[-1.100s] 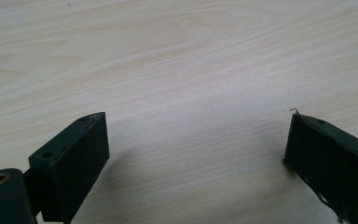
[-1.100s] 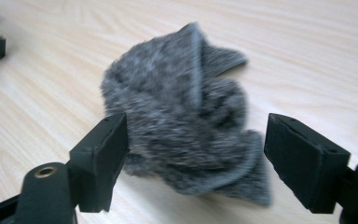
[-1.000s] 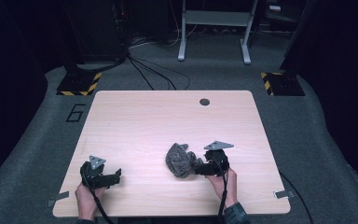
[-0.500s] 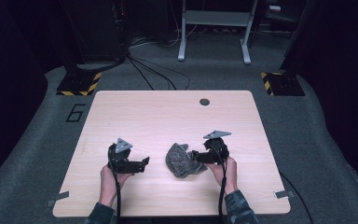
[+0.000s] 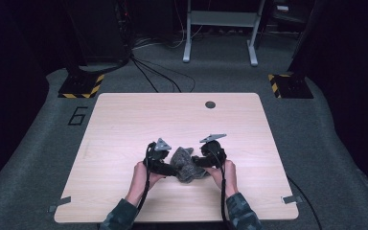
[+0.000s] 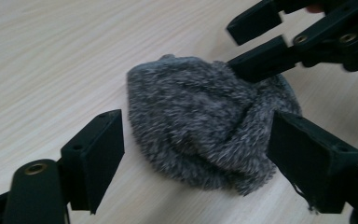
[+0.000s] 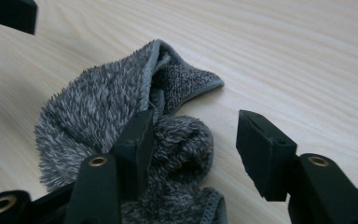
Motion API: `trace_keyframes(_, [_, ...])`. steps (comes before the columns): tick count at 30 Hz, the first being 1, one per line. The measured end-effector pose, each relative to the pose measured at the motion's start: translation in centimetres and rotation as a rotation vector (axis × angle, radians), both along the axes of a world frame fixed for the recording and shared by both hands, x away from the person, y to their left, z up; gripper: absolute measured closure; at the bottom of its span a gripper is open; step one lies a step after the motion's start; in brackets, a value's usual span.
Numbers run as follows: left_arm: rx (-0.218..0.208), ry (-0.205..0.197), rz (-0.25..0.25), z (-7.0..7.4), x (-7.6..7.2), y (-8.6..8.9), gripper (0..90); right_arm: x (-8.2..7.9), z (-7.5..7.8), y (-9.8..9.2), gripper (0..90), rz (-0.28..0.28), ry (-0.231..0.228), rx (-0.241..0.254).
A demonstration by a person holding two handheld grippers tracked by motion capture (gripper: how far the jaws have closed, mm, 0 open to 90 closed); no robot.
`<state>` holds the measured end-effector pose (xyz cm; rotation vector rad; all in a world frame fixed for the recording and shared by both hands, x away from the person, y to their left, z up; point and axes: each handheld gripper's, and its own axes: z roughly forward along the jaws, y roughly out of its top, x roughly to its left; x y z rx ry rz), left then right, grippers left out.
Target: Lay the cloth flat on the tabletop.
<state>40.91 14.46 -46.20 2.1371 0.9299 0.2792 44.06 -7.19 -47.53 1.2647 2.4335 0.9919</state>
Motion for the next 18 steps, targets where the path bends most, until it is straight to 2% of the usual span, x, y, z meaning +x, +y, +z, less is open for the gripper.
trace_keyframes(2, [0.021,0.024,-0.014,-0.6,0.2,-1.0,32.3,0.2,-0.4,0.2,51.6,0.007,0.019,-0.009])
trace_keyframes(4, [0.027,0.031,-0.013,-0.8,0.3,-1.2,40.7,0.4,-0.8,0.3,54.3,0.007,0.036,-0.023])
trace_keyframes(5, [0.024,0.037,-0.018,-1.1,0.4,-1.3,40.7,0.4,-0.8,0.3,54.3,0.007,0.036,-0.023])
trace_keyframes(6, [0.025,0.043,-0.016,-1.5,0.3,-1.4,48.9,0.5,-1.2,0.4,58.1,0.010,0.056,-0.034])
trace_keyframes(7, [0.025,0.043,-0.016,-1.5,0.3,-1.4,53.3,0.5,-1.2,0.4,58.1,0.010,0.056,-0.034])
trace_keyframes(8, [0.029,0.045,-0.013,-1.6,0.4,-1.5,53.3,0.5,-1.4,0.5,60.7,0.016,0.061,-0.035])
trace_keyframes(9, [0.025,0.048,-0.015,-1.8,0.3,-1.4,58.2,0.5,-1.7,0.6,64.9,0.016,0.065,-0.040])
trace_keyframes(10, [0.024,0.043,-0.004,-2.0,0.4,-1.4,67.8,0.4,-2.0,0.8,73.1,0.039,0.070,-0.046])
trace_keyframes(12, [0.028,0.043,0.002,-2.2,0.4,-1.4,75.3,0.4,-2.3,0.9,76.2,0.042,0.071,-0.047])
trace_keyframes(13, [0.044,0.031,0.019,-2.5,0.4,-1.4,78.4,0.3,-2.6,1.0,81.5,0.044,0.074,-0.042])
trace_keyframes(15, [0.037,0.033,0.019,-2.6,0.4,-1.3,81.5,0.3,-2.6,1.1,82.9,0.042,0.071,-0.038])
trace_keyframes(18, [0.028,0.012,0.021,-2.5,0.3,-1.1,82.7,0.0,-2.5,1.1,85.1,0.055,0.056,-0.050])
